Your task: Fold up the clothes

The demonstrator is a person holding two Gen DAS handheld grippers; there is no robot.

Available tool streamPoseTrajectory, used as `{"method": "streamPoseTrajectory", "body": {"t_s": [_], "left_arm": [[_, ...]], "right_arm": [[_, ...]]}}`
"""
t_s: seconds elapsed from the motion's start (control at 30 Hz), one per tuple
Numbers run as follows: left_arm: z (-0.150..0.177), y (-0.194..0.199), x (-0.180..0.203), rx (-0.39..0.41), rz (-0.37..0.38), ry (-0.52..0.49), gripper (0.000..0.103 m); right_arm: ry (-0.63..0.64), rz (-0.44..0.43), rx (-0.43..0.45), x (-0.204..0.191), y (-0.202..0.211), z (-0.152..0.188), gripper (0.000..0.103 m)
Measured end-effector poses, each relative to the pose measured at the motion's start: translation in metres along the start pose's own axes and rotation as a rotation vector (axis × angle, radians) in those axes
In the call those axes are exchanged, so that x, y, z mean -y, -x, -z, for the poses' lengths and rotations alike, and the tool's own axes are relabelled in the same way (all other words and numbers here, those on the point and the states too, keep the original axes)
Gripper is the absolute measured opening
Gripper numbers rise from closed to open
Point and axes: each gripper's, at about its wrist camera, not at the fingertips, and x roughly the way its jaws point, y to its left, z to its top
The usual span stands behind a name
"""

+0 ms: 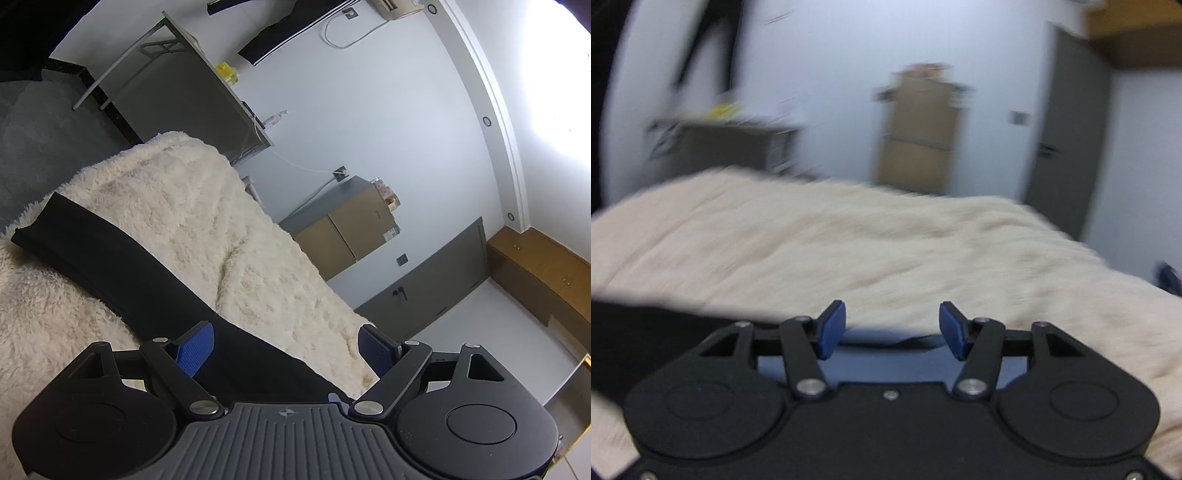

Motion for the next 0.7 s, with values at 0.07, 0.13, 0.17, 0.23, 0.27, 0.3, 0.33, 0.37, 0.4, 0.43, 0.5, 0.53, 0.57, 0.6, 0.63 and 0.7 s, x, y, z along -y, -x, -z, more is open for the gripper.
{"method": "streamPoseTrajectory", "body": {"t_s": [0.07,0.13,0.17,0.23,0.27,0.3,0.33,0.37,0.4,0.43,0.5,0.53,0.57,0.6,0.63,0.7], "left_arm": [[-0.001,0.002,-0.001,0.005,0.006,0.011,0.083],[-0.001,0.003,-0.003,0.01,0.012,0.023,0.083],[-0.002,0.003,-0.004,0.012,0.015,0.028,0.084],[-0.002,0.003,-0.004,0.01,0.02,0.031,0.084],[-0.001,0.002,-0.004,0.005,0.024,0.028,0.084],[-0.001,0.001,-0.003,0.002,0.026,0.025,0.084],[-0.002,0.001,-0.003,0.0,0.026,0.023,0.084],[-0.001,0.0,-0.002,-0.002,0.023,0.018,0.084],[-0.001,0.0,-0.001,-0.005,0.021,0.013,0.084],[-0.001,-0.001,0.0,-0.008,0.018,0.008,0.084],[-0.002,-0.001,0.0,-0.009,0.013,0.001,0.084],[-0.001,-0.002,0.001,-0.01,0.008,-0.003,0.084],[-0.001,-0.003,0.003,-0.015,-0.005,-0.015,0.085],[-0.001,-0.004,0.004,-0.02,-0.016,-0.025,0.087],[0.0,-0.005,0.006,-0.025,-0.027,-0.035,0.091],[0.002,-0.009,0.014,-0.047,-0.094,-0.094,0.099]], "right_arm": [[0.124,-0.022,-0.068,-0.027,-0.011,0.02,0.053],[0.157,0.039,-0.128,-0.022,-0.022,0.036,0.053],[0.154,0.089,-0.147,-0.013,-0.03,0.04,0.053],[0.154,0.2,-0.171,0.011,-0.043,0.043,0.053],[0.162,0.278,-0.181,0.032,-0.048,0.043,0.053],[0.155,0.355,-0.188,0.055,-0.051,0.04,0.054],[0.122,0.41,-0.197,0.075,-0.056,0.035,0.054],[0.078,0.442,-0.201,0.093,-0.056,0.03,0.054],[0.025,0.485,-0.198,0.113,-0.051,0.024,0.054],[-0.016,0.512,-0.193,0.126,-0.046,0.021,0.056],[-0.222,0.513,-0.155,0.162,-0.026,0.013,0.057],[-0.388,0.467,-0.12,0.182,-0.011,0.011,0.057],[-0.494,0.416,-0.093,0.191,0.0,0.012,0.057],[-0.582,0.359,-0.067,0.196,0.01,0.015,0.058],[-0.63,0.317,-0.055,0.198,0.016,0.017,0.06],[-0.651,0.28,-0.074,0.187,0.013,0.022,0.063]]}}
